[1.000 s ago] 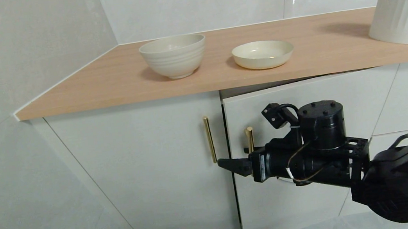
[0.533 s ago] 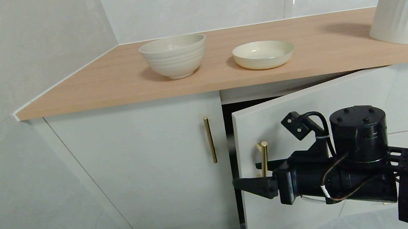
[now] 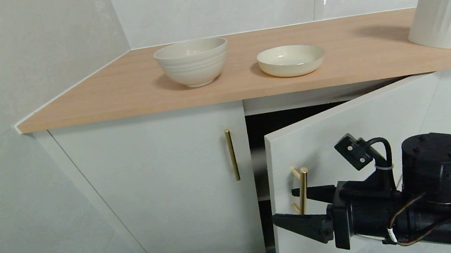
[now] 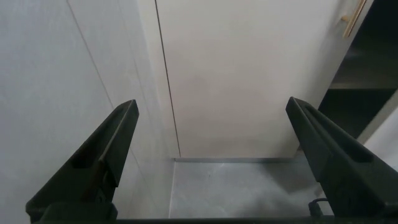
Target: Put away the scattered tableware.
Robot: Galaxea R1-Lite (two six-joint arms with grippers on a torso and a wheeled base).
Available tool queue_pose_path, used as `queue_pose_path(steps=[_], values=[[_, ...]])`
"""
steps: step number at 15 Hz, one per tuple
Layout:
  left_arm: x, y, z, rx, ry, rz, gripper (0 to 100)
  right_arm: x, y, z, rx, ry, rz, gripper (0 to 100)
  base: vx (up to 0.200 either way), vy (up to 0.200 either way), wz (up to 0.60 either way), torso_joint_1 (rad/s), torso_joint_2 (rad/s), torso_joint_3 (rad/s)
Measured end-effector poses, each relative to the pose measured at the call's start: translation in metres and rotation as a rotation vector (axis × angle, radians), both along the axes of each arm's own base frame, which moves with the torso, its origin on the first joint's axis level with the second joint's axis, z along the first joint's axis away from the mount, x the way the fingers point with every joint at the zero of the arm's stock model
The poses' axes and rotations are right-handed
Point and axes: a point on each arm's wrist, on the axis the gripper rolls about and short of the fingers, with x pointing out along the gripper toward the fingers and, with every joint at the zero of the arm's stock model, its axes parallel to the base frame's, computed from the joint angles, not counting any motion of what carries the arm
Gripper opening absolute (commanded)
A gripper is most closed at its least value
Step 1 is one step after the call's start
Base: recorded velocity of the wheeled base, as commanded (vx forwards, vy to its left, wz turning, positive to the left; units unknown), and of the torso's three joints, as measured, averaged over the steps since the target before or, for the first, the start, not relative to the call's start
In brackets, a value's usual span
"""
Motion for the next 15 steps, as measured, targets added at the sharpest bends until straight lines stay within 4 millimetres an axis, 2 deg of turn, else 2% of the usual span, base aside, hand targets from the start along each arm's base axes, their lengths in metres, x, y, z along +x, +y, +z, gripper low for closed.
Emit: queue_pose_path(steps=[3,5,7,10,13,14,15], values=[[-0.002,-0.001,0.006,0.000,-0.013,-0.035,100,-0.004,-0.004,-0.001,-0.008,0.011,0.002,100,0.000,0.000,0.00,0.000,0.00,0.000],[-0.005,-0.002,0.030,-0.018,-0.035,-0.129,100,-0.005,-0.005,-0.001,-0.006,0.012,0.008,100,0.000,0.000,0.00,0.000,0.00,0.000],[0.001,-0.004,0.061,-0.042,-0.001,-0.243,100,-0.006,-0.005,-0.001,-0.006,0.016,0.023,100,0.000,0.000,0.00,0.000,0.00,0.000],[0.034,-0.009,0.108,-0.053,0.122,-0.434,100,-0.005,-0.005,-0.002,-0.008,0.019,0.031,100,0.000,0.000,0.00,0.000,0.00,0.000],[0.091,-0.014,0.143,-0.054,0.221,-0.559,100,-0.005,-0.004,-0.003,-0.011,0.023,0.033,100,0.000,0.000,0.00,0.000,0.00,0.000],[0.114,-0.017,0.151,-0.055,0.240,-0.588,0,-0.005,-0.004,-0.004,-0.012,0.024,0.034,100,0.000,0.000,0.00,0.000,0.00,0.000],[0.134,-0.021,0.157,-0.053,0.245,-0.616,0,-0.005,-0.004,-0.005,-0.014,0.026,0.035,100,0.000,0.000,0.00,0.000,0.00,0.000]])
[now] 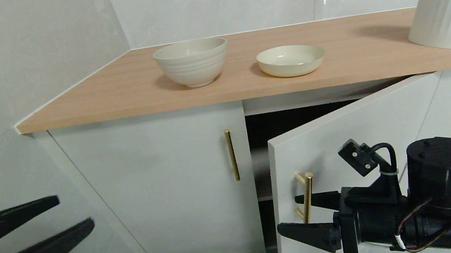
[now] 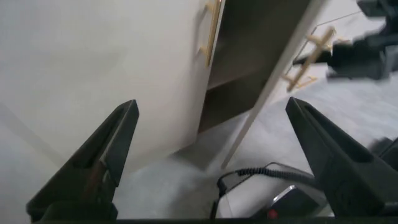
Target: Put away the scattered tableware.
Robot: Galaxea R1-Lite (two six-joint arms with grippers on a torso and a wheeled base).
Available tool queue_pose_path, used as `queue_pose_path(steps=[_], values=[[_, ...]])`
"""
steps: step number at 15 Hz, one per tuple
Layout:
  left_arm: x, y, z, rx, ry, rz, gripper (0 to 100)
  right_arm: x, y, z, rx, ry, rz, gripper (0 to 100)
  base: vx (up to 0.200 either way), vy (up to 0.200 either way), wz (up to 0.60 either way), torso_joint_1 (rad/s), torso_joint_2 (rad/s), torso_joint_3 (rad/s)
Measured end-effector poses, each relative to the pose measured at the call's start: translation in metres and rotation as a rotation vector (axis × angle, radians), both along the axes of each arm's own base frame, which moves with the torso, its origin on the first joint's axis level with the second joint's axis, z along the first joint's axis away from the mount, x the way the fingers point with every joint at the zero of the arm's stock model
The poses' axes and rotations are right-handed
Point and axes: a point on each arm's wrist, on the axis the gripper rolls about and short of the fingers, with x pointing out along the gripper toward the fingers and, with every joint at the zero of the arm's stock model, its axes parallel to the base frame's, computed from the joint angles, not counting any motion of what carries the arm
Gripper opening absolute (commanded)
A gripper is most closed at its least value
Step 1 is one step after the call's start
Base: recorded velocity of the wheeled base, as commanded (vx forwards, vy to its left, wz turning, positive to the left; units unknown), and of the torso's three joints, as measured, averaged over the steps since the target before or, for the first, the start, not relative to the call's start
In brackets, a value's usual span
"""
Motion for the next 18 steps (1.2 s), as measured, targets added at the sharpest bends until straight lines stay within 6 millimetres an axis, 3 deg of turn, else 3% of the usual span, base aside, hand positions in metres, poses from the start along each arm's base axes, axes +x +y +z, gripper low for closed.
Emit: queue_pose_path(steps=[3,5,13,18], values=[[0.058,-0.018,0.003,0.000,0.002,-0.080,0,-0.001,-0.001,-0.002,-0.008,0.009,0.002,100,0.000,0.000,0.00,0.000,0.00,0.000],[0.082,-0.030,-0.006,-0.025,0.051,-0.103,0,-0.001,0.000,-0.003,-0.010,0.011,0.002,100,0.000,0.000,0.00,0.000,0.00,0.000],[0.103,-0.116,-0.047,-0.173,0.248,-0.351,0,0.001,0.000,-0.007,-0.020,0.017,-0.006,100,0.000,0.000,0.00,0.000,0.00,0.000],[0.150,-0.156,-0.074,-0.179,0.271,-0.380,0,0.002,0.000,-0.008,-0.025,0.016,-0.006,100,0.000,0.000,0.00,0.000,0.00,0.000]])
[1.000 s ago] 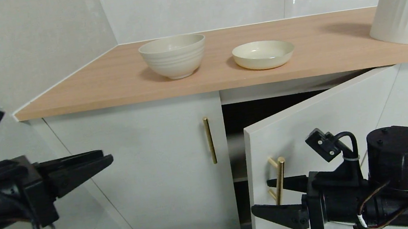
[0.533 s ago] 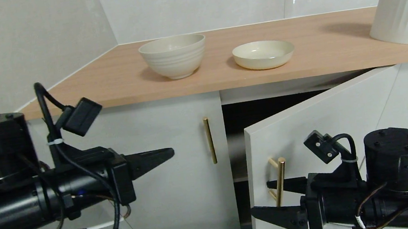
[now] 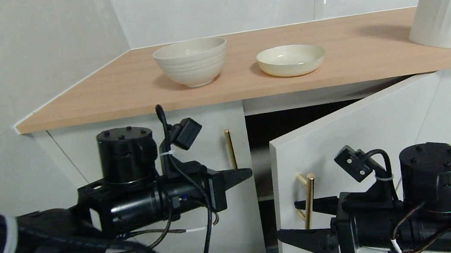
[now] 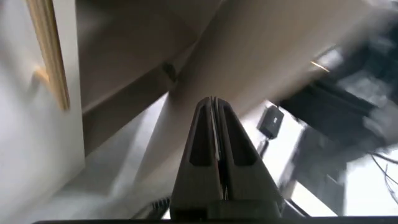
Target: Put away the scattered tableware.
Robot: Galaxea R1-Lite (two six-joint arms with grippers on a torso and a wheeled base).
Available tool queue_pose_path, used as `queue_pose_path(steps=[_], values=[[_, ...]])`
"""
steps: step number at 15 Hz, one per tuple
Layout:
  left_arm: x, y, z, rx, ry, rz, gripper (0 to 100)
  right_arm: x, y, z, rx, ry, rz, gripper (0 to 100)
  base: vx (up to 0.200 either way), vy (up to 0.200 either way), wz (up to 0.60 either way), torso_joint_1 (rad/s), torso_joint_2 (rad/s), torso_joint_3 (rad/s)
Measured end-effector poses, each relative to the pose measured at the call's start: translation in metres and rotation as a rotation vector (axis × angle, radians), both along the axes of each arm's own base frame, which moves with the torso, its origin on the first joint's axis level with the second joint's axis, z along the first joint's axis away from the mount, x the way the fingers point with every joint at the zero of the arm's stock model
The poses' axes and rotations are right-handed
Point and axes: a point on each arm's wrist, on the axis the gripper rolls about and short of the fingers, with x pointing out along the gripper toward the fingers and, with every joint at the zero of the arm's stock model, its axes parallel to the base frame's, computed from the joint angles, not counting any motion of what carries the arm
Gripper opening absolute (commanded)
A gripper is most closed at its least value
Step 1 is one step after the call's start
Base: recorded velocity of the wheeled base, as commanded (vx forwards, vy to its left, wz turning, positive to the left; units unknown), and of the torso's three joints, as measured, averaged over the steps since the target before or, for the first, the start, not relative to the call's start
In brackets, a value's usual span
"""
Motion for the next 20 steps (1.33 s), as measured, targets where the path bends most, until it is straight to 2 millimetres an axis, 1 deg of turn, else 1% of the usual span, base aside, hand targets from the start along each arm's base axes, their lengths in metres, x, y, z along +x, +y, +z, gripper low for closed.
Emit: queue_pose_path(steps=[2,4,7,10,11,13,15,17,19,20], values=[[0.011,-0.020,-0.006,-0.009,0.022,-0.029,0,0.000,0.000,0.000,0.000,0.000,-0.005,100,0.000,0.000,0.00,0.000,0.00,0.000],[0.013,-0.037,-0.014,-0.011,0.046,-0.064,0,0.004,-0.005,0.000,-0.002,0.002,-0.026,100,0.000,0.000,0.00,0.000,0.00,0.000],[0.012,-0.048,-0.024,-0.002,0.069,-0.109,0,0.010,-0.017,0.001,-0.005,-0.001,-0.093,100,0.000,0.000,0.00,0.000,0.00,0.000],[0.009,-0.050,-0.024,-0.001,0.069,-0.117,0,0.011,-0.030,0.011,0.009,-0.035,-0.181,100,0.000,0.000,0.00,0.000,0.00,0.000],[0.008,-0.050,-0.024,0.000,0.069,-0.120,0,0.007,-0.035,0.017,0.021,-0.057,-0.203,100,0.000,0.000,0.00,0.000,0.00,0.000],[0.004,-0.050,-0.023,-0.011,0.061,-0.138,0,-0.008,-0.048,0.027,0.031,-0.119,-0.217,100,0.000,0.000,0.00,0.000,0.00,0.000],[-0.002,-0.047,-0.018,-0.033,0.036,-0.151,0,-0.030,-0.064,0.031,-0.035,-0.172,-0.238,100,0.000,0.000,0.00,0.000,0.00,0.000],[-0.007,-0.046,-0.015,-0.041,0.028,-0.164,0,-0.048,-0.080,0.034,-0.133,-0.158,-0.326,100,0.000,0.000,0.00,0.000,0.00,0.000],[-0.011,-0.048,-0.012,-0.046,0.024,-0.177,0,-0.064,-0.093,0.048,-0.196,-0.138,-0.364,100,0.000,0.000,0.00,0.000,0.00,0.000],[-0.011,-0.049,-0.011,-0.048,0.021,-0.179,0,-0.070,-0.097,0.057,-0.198,-0.143,-0.353,100,0.000,0.000,0.00,0.000,0.00,0.000]])
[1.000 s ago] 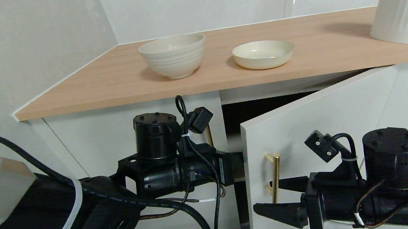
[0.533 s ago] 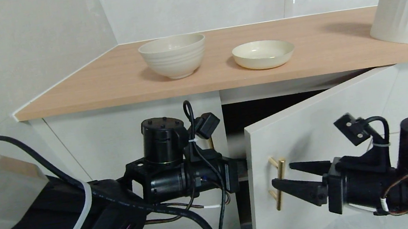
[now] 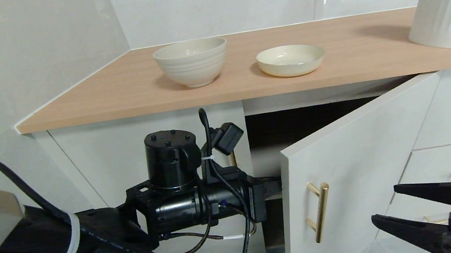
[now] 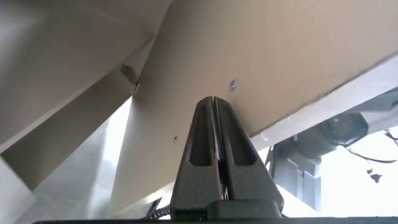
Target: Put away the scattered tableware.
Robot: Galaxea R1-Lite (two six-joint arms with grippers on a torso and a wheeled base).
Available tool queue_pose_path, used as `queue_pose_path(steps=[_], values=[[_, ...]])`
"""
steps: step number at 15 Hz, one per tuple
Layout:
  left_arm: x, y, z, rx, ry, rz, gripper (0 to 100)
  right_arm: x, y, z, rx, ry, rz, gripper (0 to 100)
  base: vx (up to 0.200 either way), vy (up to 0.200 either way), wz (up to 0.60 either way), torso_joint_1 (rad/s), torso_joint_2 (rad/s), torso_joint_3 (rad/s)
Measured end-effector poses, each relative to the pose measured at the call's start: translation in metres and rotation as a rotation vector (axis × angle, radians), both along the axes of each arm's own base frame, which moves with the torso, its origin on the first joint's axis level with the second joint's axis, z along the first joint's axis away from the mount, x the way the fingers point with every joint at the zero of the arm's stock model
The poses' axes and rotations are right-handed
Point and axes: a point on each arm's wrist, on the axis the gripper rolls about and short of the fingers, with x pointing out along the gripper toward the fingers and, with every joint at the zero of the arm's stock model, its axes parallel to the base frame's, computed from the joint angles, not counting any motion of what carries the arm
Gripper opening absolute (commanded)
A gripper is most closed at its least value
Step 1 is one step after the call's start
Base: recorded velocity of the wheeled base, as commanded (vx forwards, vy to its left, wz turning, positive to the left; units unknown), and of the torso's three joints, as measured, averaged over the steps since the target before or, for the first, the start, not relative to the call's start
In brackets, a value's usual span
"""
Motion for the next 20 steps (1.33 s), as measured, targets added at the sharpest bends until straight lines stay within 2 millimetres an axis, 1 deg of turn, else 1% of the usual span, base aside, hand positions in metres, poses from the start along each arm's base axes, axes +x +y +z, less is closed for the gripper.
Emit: queue_pose_path(steps=[2,4,5,9,12,17,20], values=[[0.001,-0.004,0.003,-0.016,0.018,0.000,0,-0.009,-0.005,0.013,0.030,-0.047,0.034,100,0.000,0.000,0.00,0.000,0.00,0.000],[0.002,-0.009,0.002,-0.019,0.020,-0.009,0,-0.013,-0.008,0.019,0.048,-0.072,0.035,100,0.000,0.000,0.00,0.000,0.00,0.000],[0.004,-0.011,0.001,-0.019,0.021,-0.010,0,-0.014,-0.008,0.019,0.051,-0.077,0.037,100,0.000,0.000,0.00,0.000,0.00,0.000],[0.010,-0.017,-0.004,-0.013,0.029,-0.005,0,-0.014,-0.009,0.019,0.052,-0.076,0.040,100,-0.200,0.000,0.00,0.005,0.00,0.005],[0.013,-0.020,-0.007,-0.012,0.031,-0.011,0,-0.014,-0.009,0.019,0.051,-0.075,0.039,100,0.000,0.000,0.00,0.000,0.00,0.000],[0.021,-0.027,-0.018,0.000,0.046,-0.009,0,-0.014,-0.008,0.019,0.051,-0.075,0.039,100,0.000,0.000,0.00,0.000,0.00,0.000],[0.022,-0.028,-0.020,0.001,0.053,-0.004,0,-0.014,-0.009,0.019,0.050,-0.074,0.038,100,-0.200,0.000,0.00,0.012,0.01,-0.002]])
